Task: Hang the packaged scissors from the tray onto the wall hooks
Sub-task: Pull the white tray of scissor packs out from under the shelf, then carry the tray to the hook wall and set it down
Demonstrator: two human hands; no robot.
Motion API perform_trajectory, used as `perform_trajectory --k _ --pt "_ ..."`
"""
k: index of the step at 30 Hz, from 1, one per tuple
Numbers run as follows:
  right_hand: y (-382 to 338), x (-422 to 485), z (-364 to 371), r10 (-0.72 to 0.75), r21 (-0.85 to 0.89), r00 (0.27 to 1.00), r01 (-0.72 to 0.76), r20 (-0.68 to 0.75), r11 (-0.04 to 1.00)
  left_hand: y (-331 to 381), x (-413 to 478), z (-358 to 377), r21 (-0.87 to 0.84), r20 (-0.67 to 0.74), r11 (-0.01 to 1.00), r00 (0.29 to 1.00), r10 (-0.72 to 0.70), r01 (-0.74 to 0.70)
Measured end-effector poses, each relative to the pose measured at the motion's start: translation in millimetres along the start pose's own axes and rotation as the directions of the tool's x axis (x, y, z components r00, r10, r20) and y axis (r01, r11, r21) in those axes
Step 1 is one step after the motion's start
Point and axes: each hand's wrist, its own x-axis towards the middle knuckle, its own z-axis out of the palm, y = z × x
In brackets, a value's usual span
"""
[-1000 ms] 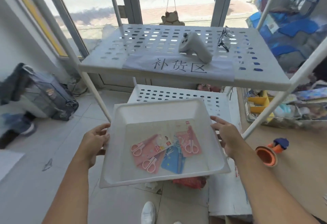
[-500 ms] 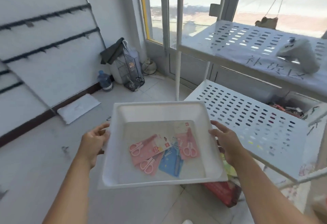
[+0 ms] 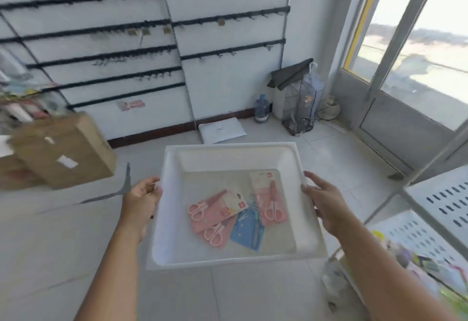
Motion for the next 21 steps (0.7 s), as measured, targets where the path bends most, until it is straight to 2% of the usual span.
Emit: perform_trajectory --k 5,10,21 --pt "-14 25 110 -0.003 -0.075 0.986 0.015 0.164 0.997 -12 13 -97 -0.045 -0.203 0.999 0.979 -0.023 0.014" --pt "-27 49 194 0.008 -0.125 0.948 0.034 0.319 0.992 -29 23 -157 -0.114 -0.354 0.992 0.931 -0.092 0.055" --pt "-83 181 358 0.094 -0.238 0.817 0.055 0.570 0.970 -35 98 -217 -0.207 -0.506 0.969 0.833 -0.223 0.134"
